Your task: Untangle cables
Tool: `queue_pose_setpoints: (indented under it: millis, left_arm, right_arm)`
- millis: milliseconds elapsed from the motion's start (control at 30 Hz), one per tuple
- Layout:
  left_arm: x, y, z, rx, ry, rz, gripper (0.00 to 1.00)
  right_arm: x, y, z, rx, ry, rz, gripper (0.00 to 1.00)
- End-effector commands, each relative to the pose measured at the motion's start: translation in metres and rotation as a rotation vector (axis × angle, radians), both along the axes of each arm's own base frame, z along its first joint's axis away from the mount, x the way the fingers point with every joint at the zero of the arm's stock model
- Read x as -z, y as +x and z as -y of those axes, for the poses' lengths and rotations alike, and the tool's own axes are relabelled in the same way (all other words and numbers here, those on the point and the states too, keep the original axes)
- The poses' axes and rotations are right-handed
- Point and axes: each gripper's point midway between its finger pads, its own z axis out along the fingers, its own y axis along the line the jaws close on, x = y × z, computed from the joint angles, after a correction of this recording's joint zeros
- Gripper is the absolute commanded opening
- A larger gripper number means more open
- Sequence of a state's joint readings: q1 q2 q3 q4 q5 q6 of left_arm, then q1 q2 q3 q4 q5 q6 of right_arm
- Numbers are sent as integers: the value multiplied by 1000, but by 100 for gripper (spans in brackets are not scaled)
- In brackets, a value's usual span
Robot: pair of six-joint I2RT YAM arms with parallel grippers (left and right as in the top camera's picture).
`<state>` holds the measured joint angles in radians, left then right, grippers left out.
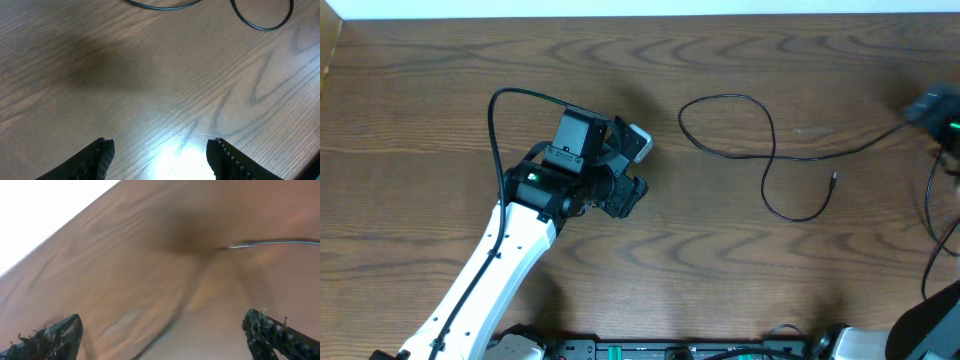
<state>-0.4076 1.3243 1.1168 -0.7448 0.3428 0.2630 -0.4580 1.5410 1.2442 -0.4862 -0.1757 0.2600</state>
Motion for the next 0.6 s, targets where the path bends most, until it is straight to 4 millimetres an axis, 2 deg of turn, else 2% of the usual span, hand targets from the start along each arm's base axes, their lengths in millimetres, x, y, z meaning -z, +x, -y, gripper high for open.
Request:
queue_pose_setpoints:
  millis: [0,133,200,367,567]
  left_arm:
    - [0,-1,2,11,-9,-9,64]
    - [0,-1,2,11,-9,-8,65]
    - [0,-1,2,11,-9,-8,65]
    - [0,-1,2,11,-9,-8,65]
    - [0,-1,2,11,-9,-8,66]
  right_arm:
    - [15,23,-91,-426,-78,-35,99]
    - [49,24,-137,-672,-162,-125,99]
    - [78,19,-156,-813,-198,-201,99]
    - [125,0,-177,-962,-172,-339,99]
    - [146,-19,-198,-1221,-239,-392,99]
